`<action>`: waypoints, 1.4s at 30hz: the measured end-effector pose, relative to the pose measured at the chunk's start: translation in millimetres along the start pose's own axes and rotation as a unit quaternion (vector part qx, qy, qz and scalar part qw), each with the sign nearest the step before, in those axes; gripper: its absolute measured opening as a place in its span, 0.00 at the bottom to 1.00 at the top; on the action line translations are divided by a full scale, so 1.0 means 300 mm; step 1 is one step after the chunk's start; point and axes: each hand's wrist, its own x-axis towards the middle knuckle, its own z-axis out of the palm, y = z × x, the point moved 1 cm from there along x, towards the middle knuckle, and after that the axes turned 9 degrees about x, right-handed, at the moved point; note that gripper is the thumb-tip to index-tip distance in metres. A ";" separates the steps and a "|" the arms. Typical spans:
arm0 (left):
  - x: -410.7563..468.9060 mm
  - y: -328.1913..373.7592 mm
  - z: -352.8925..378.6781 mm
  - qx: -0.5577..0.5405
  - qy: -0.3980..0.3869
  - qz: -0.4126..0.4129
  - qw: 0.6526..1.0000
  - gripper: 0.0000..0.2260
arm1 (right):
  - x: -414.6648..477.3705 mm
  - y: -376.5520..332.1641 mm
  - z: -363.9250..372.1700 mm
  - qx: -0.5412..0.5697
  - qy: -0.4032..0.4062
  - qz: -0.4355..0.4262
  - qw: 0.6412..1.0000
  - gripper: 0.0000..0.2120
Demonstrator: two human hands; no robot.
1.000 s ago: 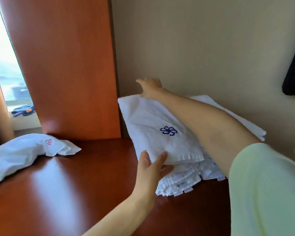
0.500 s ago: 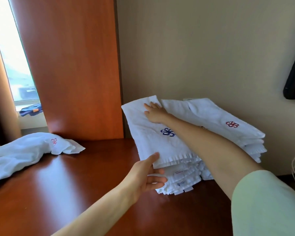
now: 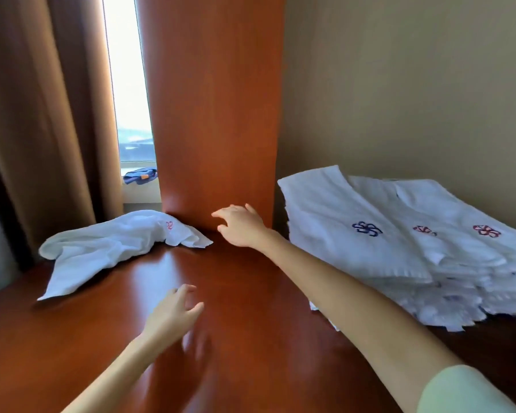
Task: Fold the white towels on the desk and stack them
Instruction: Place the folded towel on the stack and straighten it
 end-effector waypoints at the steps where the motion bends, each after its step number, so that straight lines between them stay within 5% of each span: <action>1: 0.004 -0.078 0.001 0.067 0.008 -0.019 0.998 0.22 | 0.006 -0.034 0.085 0.019 -0.022 -0.004 1.000 0.21; 4: 0.002 -0.273 -0.007 0.132 0.029 -0.073 0.988 0.26 | 0.012 -0.105 0.332 0.086 -0.056 0.008 0.995 0.21; 8: 0.023 -0.408 -0.033 -0.032 0.167 -0.077 0.982 0.21 | 0.028 -0.229 0.586 0.218 -0.035 0.035 0.975 0.21; 13: 0.136 -0.535 -0.095 -0.021 0.300 -0.127 0.945 0.21 | 0.130 -0.325 0.741 0.207 0.043 0.015 0.977 0.21; 17: 0.232 -0.646 -0.086 0.036 0.189 -0.230 0.954 0.29 | 0.262 -0.307 0.761 0.202 0.096 0.022 0.974 0.22; 21: 0.275 -0.648 -0.099 0.157 0.222 -0.162 0.949 0.12 | 0.367 -0.294 0.787 0.184 0.121 0.006 0.975 0.26; 25: 0.237 -0.535 -0.111 -0.001 0.186 0.019 0.982 0.08 | 0.401 -0.287 0.819 0.112 0.072 -0.061 0.989 0.29; 29: 0.206 -0.471 -0.128 -0.184 0.120 0.120 0.968 0.07 | 0.412 -0.255 0.813 0.181 0.006 -0.027 0.983 0.19; 32: 0.206 -0.525 -0.182 -0.314 0.071 0.040 0.946 0.09 | 0.390 -0.255 0.788 0.197 0.052 -0.044 0.978 0.11; 35: 0.204 -0.621 -0.205 -0.243 0.113 -0.119 0.956 0.23 | 0.345 -0.279 0.710 0.233 0.062 -0.042 0.970 0.06; 37: 0.199 -0.667 -0.204 -0.127 0.157 -0.183 0.962 0.29 | 0.334 -0.295 0.643 0.147 -0.022 -0.074 0.986 0.09; 39: 0.215 -0.672 -0.193 -0.114 0.156 -0.178 0.965 0.38 | 0.309 -0.315 0.577 0.085 -0.208 -0.117 0.967 0.10; 41: 0.224 -0.658 -0.176 -0.140 0.101 -0.174 0.970 0.45 | 0.274 -0.314 0.496 0.260 -0.410 -0.052 0.873 0.22; 42: 0.222 -0.650 -0.160 -0.117 0.044 -0.160 0.979 0.46 | 0.259 -0.304 0.456 0.330 -0.449 -0.022 0.830 0.27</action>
